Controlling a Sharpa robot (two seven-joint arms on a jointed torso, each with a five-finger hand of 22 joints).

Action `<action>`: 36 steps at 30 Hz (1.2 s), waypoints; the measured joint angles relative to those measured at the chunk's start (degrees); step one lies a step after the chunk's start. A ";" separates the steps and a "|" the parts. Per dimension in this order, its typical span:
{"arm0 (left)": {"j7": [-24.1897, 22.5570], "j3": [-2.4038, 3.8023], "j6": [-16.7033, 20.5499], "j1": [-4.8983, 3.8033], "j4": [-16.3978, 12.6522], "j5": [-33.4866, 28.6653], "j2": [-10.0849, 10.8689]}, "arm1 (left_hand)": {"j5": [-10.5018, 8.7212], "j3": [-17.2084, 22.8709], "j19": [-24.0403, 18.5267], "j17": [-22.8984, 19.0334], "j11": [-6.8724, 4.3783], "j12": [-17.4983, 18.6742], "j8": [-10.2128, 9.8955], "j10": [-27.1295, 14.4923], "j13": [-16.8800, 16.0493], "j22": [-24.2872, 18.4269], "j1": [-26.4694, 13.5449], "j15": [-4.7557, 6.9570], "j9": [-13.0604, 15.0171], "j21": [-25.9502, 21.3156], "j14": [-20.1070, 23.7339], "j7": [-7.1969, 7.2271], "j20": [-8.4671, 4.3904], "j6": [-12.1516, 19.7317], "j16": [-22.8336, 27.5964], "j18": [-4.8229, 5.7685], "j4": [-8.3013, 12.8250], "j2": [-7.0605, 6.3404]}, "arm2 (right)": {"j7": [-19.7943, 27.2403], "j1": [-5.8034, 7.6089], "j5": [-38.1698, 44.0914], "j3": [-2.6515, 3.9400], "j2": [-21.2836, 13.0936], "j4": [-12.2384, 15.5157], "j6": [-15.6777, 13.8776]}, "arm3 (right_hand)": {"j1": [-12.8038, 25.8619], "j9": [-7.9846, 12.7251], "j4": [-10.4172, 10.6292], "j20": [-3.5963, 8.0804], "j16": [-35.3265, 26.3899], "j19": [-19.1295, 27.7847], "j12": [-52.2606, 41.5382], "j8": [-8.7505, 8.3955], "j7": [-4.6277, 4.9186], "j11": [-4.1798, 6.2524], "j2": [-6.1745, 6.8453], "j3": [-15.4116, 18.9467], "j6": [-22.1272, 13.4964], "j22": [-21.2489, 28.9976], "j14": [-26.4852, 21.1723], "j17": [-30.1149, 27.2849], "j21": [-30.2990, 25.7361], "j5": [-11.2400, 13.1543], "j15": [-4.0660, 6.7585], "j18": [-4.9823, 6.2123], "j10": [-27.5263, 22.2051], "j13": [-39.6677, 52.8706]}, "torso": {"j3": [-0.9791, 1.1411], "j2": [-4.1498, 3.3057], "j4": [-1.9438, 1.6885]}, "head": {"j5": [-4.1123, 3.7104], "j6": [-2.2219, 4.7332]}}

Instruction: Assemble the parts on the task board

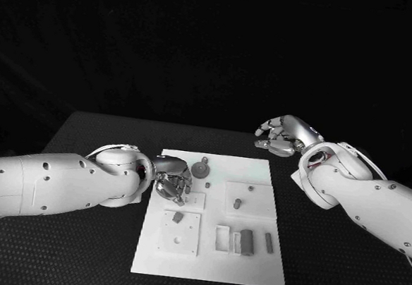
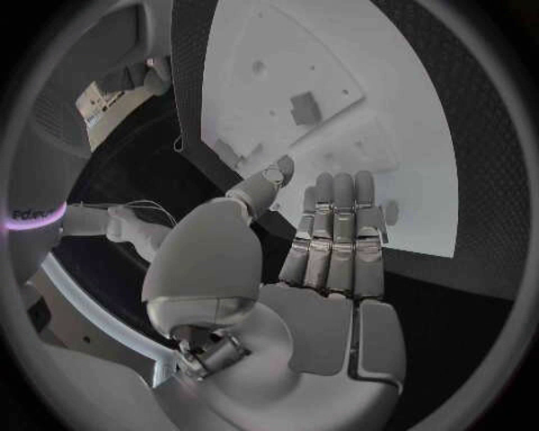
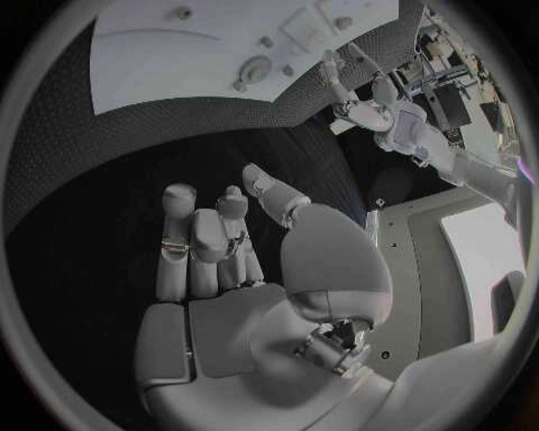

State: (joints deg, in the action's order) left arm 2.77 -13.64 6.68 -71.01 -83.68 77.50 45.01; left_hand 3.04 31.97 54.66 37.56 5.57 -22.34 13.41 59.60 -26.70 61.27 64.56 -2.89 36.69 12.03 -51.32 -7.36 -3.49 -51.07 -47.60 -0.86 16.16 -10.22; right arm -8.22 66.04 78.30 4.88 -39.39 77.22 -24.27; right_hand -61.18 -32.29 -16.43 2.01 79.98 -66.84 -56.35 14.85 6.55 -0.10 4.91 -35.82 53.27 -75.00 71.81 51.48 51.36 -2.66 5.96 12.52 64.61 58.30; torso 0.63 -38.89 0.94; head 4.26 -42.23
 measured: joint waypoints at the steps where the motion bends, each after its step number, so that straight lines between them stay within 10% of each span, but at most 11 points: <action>1: -0.69 0.00 0.00 0.06 -0.13 1.25 0.08 | 0.00 -0.15 -0.18 -0.03 0.16 0.23 -0.25 -0.35 0.11 0.00 -0.37 0.01 -0.28 0.00 0.16 0.17 0.22 0.17 0.00 0.00 -0.16 -0.37 | 0.00 0.00 -0.02 0.00 0.00 -0.02 0.02 | 0.00 0.00 0.00 0.00 0.00 0.00 0.00 0.00 0.00 0.00 0.00 0.00 0.00 0.00 0.00 0.00 0.00 0.00 0.00 0.00 0.00 0.00 | 0.00 0.00 0.00 | 0.00 0.02; 36: -2.99 -0.03 -1.24 4.33 -0.92 17.93 0.97 | 0.00 -1.88 0.95 -0.46 0.04 -0.71 -0.37 -0.63 0.49 0.65 -3.53 0.25 -3.33 -0.45 0.32 -1.54 0.31 -1.95 -2.54 0.00 -4.27 -4.54 | 0.05 -0.02 -0.30 -0.01 -0.24 0.06 0.49 | 0.00 0.01 -0.16 -0.09 0.00 0.09 0.00 0.00 -0.09 0.00 0.00 0.16 -0.32 0.00 0.04 0.00 0.00 0.00 -0.13 0.00 0.00 -0.10 | 0.02 -0.04 0.08 | 0.32 -0.26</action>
State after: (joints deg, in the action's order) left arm -0.21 -13.66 5.44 -66.68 -84.59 95.44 45.99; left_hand 3.05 30.09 55.61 37.10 5.61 -23.05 13.03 58.98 -26.21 61.91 61.03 -2.63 33.36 11.57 -51.00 -8.90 -3.17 -53.02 -50.14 -0.86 11.89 -14.76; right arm -8.17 66.01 78.01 4.87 -39.63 77.28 -23.79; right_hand -61.18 -32.27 -16.59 1.92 79.98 -66.75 -56.35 14.85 6.46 -0.10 4.91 -35.66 52.95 -75.00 71.85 51.48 51.36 -2.66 5.82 12.52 64.61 58.20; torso 0.65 -38.94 1.02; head 4.58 -42.48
